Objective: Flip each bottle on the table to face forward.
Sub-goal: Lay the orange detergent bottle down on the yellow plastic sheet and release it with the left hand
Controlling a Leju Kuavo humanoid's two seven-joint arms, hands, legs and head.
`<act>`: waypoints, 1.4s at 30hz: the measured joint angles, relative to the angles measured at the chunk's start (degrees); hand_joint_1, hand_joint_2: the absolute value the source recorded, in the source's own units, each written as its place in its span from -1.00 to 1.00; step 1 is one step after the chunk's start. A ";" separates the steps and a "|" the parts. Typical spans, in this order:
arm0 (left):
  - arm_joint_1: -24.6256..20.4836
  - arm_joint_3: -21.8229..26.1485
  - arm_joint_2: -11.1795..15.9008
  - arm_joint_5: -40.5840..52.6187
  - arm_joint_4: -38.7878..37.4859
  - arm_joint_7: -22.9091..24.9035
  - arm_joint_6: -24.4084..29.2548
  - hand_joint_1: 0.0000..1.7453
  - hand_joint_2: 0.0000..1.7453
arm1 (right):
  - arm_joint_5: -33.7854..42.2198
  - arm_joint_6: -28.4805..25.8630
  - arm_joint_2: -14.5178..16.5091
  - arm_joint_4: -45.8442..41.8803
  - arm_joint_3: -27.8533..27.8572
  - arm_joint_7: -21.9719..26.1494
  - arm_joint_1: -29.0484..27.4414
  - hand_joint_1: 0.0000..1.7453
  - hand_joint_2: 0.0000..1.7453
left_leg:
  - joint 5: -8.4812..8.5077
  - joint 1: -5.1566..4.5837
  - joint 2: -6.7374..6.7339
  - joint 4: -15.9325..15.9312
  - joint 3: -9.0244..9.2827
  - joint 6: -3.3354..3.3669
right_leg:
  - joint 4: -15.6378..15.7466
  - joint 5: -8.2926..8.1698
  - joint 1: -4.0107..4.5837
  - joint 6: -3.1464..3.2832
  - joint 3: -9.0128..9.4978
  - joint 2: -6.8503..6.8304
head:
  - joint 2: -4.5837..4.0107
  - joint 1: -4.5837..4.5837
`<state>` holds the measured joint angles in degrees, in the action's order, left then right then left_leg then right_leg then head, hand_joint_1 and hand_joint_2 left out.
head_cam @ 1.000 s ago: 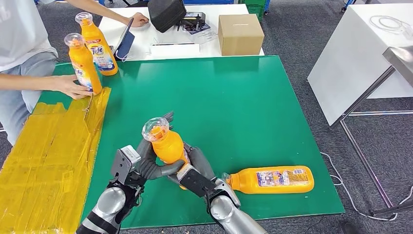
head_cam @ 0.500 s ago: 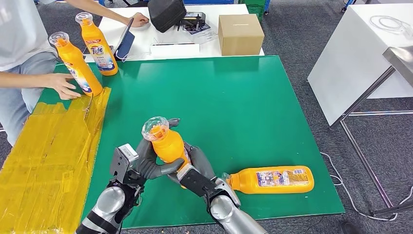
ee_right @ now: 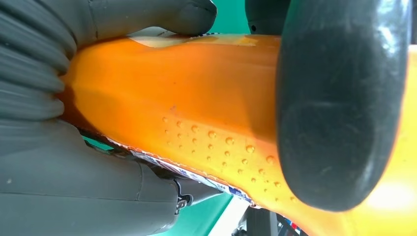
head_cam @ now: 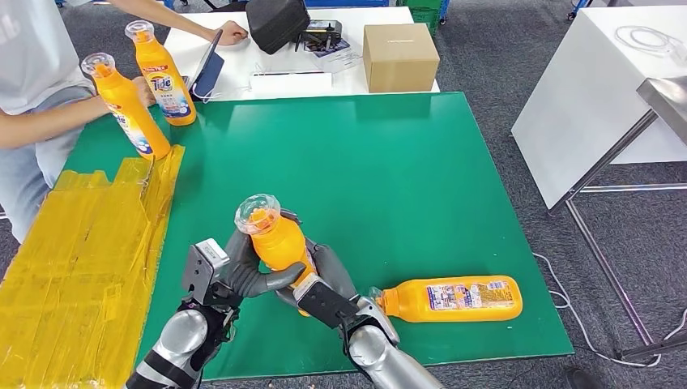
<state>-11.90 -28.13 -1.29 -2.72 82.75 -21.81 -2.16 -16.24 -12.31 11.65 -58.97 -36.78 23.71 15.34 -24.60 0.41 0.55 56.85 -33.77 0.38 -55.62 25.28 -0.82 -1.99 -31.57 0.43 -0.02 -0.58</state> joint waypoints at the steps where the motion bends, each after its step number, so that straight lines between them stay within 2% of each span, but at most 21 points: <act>1: 0.00 0.00 0.00 -0.07 0.00 0.00 -0.02 1.00 1.00 | 0.02 -0.05 0.00 0.00 0.00 0.01 -0.01 1.00 1.00 | 0.00 0.00 0.00 0.00 0.00 0.00 | 0.00 0.00 0.00 0.00 0.00 0.00 | 0.00 0.01; 5: 0.00 0.00 0.00 -0.15 0.00 -0.01 -0.03 1.00 1.00 | 0.07 -0.19 0.00 0.00 0.00 0.02 -0.02 1.00 1.00 | 0.00 0.00 0.00 0.00 0.00 0.00 | 0.00 0.00 0.00 0.00 0.00 0.00 | 0.00 0.01; 6: 0.00 0.00 0.00 -0.21 0.01 -0.02 -0.03 1.00 1.00 | 0.06 -0.25 0.00 0.00 0.00 0.03 -0.03 0.66 1.00 | 0.00 0.00 0.00 0.00 0.00 0.00 | 0.00 0.00 0.00 0.00 0.00 0.00 | 0.00 0.01; 9: 0.01 0.01 0.00 -0.55 0.03 -0.10 -0.03 1.00 1.00 | 0.19 -0.65 -0.03 -0.02 0.04 0.20 -0.07 -0.83 1.00 | 0.00 0.00 0.00 0.00 0.00 0.00 | 0.00 0.00 0.00 0.00 0.00 0.00 | 0.00 0.01; 10: 0.02 0.02 0.00 -0.68 0.04 -0.15 -0.02 1.00 1.00 | 0.34 -0.87 -0.07 -0.11 0.12 0.32 -0.15 -1.00 1.00 | 0.00 0.00 0.00 0.00 0.00 0.00 | 0.00 0.00 0.00 0.00 0.00 0.00 | 0.00 0.01; 18: 0.58 1.60 0.07 -1.13 1.55 -0.68 2.02 1.00 1.00 | 1.93 -3.38 -1.22 -4.07 2.29 0.97 -1.54 -1.00 1.00 | 0.00 0.00 0.01 0.00 0.00 0.00 | 0.00 0.00 0.00 0.00 0.00 0.00 | 0.00 0.01; 26: 1.92 5.54 1.00 3.12 4.31 -2.42 9.05 1.00 1.00 | 2.95 -5.49 -2.84 -11.17 5.92 1.81 -4.11 -1.00 1.00 | 0.00 0.00 0.00 0.00 0.00 0.00 | 0.00 0.00 0.00 0.00 0.00 0.00 | 0.00 0.00; 33: 2.58 10.26 2.49 22.87 6.03 -2.81 25.85 1.00 1.00 | -0.17 -8.95 -4.33 -19.35 8.23 2.83 -7.34 -1.00 1.00 | 0.00 0.01 0.01 0.00 -0.01 0.00 | 0.00 0.00 0.00 0.00 -0.01 0.00 | 0.00 0.01; 37: 2.59 12.06 3.41 31.62 6.22 -1.43 30.24 1.00 1.00 | -1.00 -9.53 -5.10 -23.42 9.11 2.91 -8.84 -1.00 1.00 | 0.00 0.01 0.00 0.00 0.00 0.00 | 0.00 0.00 0.00 0.00 0.00 0.00 | 0.00 0.00; 39: 2.59 12.37 3.92 40.26 6.22 0.55 32.76 1.00 1.00 | -1.61 -9.85 -5.43 -25.32 9.41 3.08 -9.58 -1.00 1.00 | 0.00 0.00 0.00 0.00 0.00 0.00 | 0.00 0.00 0.00 0.00 0.00 0.00 | 0.00 0.00; 42: 2.66 12.51 5.38 60.71 5.68 6.51 35.06 1.00 1.00 | -3.20 -10.22 -6.17 -29.17 9.77 3.15 -10.99 -1.00 1.00 | 0.00 0.00 0.00 0.00 0.00 0.00 | 0.00 0.00 -0.01 0.00 0.00 0.00 | 0.00 0.01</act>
<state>-9.24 -15.62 4.09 57.99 88.43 -15.30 32.91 -19.44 -22.53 5.48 -88.14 -27.02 26.86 4.34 -24.61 0.41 0.55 56.84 -33.77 0.38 -55.62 25.28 -0.83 -1.99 -31.57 0.43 -0.02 -0.57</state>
